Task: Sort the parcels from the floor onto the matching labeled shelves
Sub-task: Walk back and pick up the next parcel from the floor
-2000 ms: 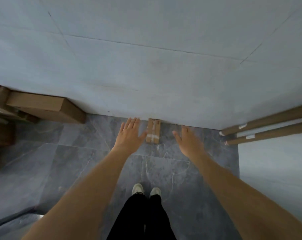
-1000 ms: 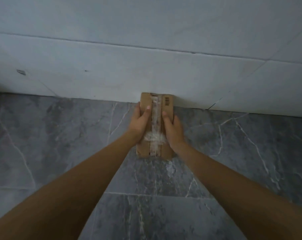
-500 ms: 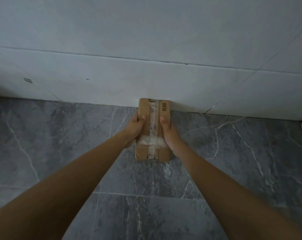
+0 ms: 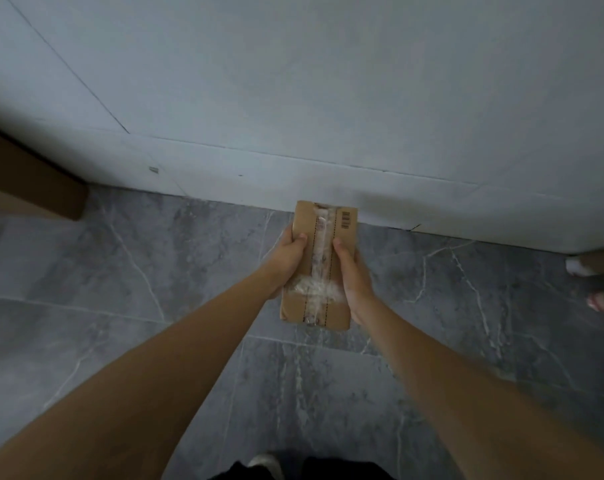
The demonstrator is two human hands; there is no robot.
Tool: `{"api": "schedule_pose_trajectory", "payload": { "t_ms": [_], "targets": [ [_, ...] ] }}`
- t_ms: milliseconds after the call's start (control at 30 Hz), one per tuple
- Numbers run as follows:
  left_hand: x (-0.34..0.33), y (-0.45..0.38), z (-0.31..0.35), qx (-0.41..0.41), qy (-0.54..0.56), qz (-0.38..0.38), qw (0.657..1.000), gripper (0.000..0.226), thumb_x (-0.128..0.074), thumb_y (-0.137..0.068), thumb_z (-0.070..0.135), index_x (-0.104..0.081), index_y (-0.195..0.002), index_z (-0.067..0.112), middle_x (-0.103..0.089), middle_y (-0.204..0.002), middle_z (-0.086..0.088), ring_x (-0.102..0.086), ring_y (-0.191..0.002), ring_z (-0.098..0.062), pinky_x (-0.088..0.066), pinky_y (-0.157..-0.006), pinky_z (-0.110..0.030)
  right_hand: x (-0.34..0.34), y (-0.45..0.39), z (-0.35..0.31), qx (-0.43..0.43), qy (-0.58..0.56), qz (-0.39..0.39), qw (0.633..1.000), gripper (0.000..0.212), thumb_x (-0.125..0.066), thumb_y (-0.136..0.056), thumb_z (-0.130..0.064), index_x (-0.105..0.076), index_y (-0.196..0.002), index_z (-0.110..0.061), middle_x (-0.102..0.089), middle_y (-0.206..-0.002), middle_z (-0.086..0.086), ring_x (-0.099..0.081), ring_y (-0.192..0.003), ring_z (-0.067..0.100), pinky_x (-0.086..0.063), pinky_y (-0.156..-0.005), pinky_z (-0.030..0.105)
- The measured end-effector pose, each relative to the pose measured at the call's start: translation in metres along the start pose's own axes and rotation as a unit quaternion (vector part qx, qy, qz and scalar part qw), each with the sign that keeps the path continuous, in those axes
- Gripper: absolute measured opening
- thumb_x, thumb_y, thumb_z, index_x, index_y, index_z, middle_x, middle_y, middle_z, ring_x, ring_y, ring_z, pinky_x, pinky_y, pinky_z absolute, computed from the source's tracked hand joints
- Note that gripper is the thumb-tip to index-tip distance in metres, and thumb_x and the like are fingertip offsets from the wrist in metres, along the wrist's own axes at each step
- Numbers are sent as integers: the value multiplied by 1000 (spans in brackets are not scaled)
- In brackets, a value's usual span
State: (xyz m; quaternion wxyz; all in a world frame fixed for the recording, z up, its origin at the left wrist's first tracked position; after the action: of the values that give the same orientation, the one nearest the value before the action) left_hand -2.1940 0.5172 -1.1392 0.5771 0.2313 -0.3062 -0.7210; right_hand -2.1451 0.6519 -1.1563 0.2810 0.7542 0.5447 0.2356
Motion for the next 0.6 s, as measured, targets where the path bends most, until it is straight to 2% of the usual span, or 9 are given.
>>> {"api": "schedule_pose_trajectory", "payload": {
  "t_ms": [67,167,267,367,400,467,533,600],
  "targets": [
    [3,42,27,10,11,4,1000,43,-33,-107,27,-30,-150,22,-55,-132,-6,-59,-94,-15,-50,-72,-25,1,38,-28,-9,2,-1,1000,55,-61,-92,-57,-57,-139,-29,-69,-125,-1,-68,-107,18,-55,-94,36],
    [9,104,75,9,30,16,999,43,-32,-107,24,-30,-150,21,-53,-137,-10,-57,-114,-26,-48,-85,-33,1,93,-74,-9,3,-2,1000,80,-66,-68,-75,-59,-137,-35,-70,-127,-2,-68,-113,20,-52,-105,47],
    [11,167,127,-4,35,22,999,41,-31,-107,21,-34,-148,20,-54,-136,-11,-58,-115,-26,-48,-82,-31,3,149,-126,-2,-2,-11,1000,59,-66,-86,-60,-60,-136,-29,-71,-124,1,-70,-110,21,-54,-102,47],
    [15,231,176,-27,32,27,999,38,-31,-107,20,-35,-145,19,-55,-128,-8,-59,-93,-14,-48,-66,-21,7,203,-178,19,1,-13,1000,51,-62,-91,-57,-63,-131,-27,-72,-120,1,-71,-107,21,-56,-99,47],
    [17,254,192,-35,28,31,999,38,-31,-107,20,-36,-145,19,-55,-128,-8,-58,-92,-14,-47,-63,-19,7,222,-195,30,5,-17,999,50,-60,-91,-59,-64,-130,-27,-73,-120,1,-71,-107,21,-56,-99,47],
    [22,300,221,-42,31,41,998,37,-31,-107,20,-38,-143,17,-57,-130,-9,-59,-92,-14,-48,-62,-20,6,262,-228,41,17,-28,999,52,-58,-89,-62,-66,-126,-25,-73,-120,2,-71,-108,21,-55,-101,47],
    [28,348,246,-40,43,51,997,37,-29,-107,20,-39,-142,18,-58,-125,-6,-60,-88,-12,-49,-61,-20,9,306,-260,48,29,-18,998,45,-55,-92,-61,-66,-120,-28,-71,-123,1,-68,-112,21,-52,-104,46],
    [31,391,265,-38,50,56,996,38,-29,-107,22,-38,-144,19,-58,-128,-8,-61,-95,-17,-51,-70,-26,12,346,-284,55,25,-12,998,36,-53,-95,-58,-66,-116,-31,-70,-125,1,-66,-115,22,-50,-107,45]
  ]
}}
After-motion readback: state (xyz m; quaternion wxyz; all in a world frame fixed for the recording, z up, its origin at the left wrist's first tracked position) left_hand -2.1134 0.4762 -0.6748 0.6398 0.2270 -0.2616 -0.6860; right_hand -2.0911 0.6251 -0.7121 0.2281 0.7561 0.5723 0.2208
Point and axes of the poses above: each hand's wrist, its own y-axis away from the middle knuckle, its own x-axis out of the back of the hand, z = x × y, the point moved 9 cm from there along -y, towards the middle knuckle
